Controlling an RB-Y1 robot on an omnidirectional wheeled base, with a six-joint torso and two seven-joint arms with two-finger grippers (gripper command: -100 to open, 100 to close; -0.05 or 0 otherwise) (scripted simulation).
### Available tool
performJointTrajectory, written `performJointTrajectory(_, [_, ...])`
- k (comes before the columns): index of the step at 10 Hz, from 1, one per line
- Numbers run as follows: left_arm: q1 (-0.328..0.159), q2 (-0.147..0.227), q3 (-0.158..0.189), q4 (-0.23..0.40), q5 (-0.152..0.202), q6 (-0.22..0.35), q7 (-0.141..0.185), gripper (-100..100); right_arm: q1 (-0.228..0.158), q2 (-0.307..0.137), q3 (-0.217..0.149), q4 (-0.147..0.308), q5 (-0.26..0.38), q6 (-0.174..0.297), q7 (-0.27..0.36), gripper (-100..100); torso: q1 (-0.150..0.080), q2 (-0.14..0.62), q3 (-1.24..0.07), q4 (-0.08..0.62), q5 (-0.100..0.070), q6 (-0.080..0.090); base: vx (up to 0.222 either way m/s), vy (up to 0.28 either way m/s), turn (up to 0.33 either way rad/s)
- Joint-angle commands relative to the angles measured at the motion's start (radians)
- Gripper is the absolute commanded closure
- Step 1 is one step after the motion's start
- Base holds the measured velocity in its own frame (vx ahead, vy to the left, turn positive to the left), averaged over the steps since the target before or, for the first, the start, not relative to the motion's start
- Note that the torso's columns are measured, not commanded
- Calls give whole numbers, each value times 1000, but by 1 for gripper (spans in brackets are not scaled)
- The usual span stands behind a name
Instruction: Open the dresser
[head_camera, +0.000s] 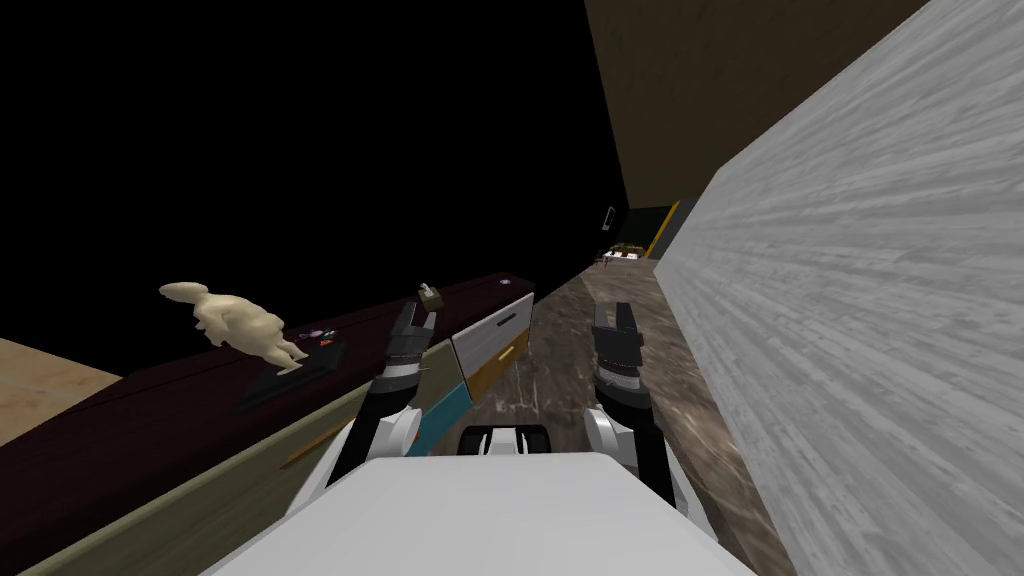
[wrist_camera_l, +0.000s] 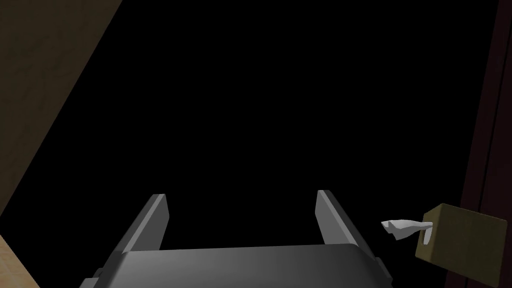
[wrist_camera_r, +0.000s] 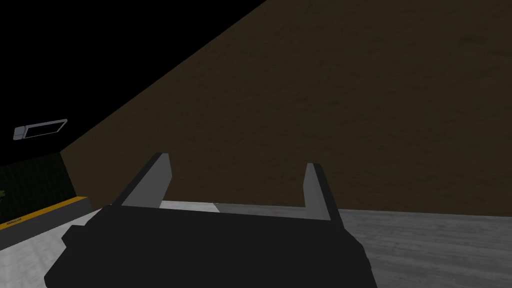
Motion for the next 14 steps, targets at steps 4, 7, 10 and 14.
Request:
performJointTrajectory(4, [-11,71,24,50,21,20,4,-100,0,0,0,0,0,0,0,0,-3,187,-386,190,-1,0,51,-65,55])
performJointTrajectory(7, [-20,82,44,93,39,37,7,-100,0,0,0,0,0,0,0,0,0,193,-390,194,0,0,119,-147,79])
performJointTrajectory(10, [-34,85,76,157,67,63,13,-100,0,0,0,0,0,0,0,0,-2,193,-390,194,0,0,136,-178,111])
performJointTrajectory(14, [-48,90,109,220,97,89,18,-100,0,0,0,0,0,0,0,0,1,195,-389,195,0,0,99,-156,86])
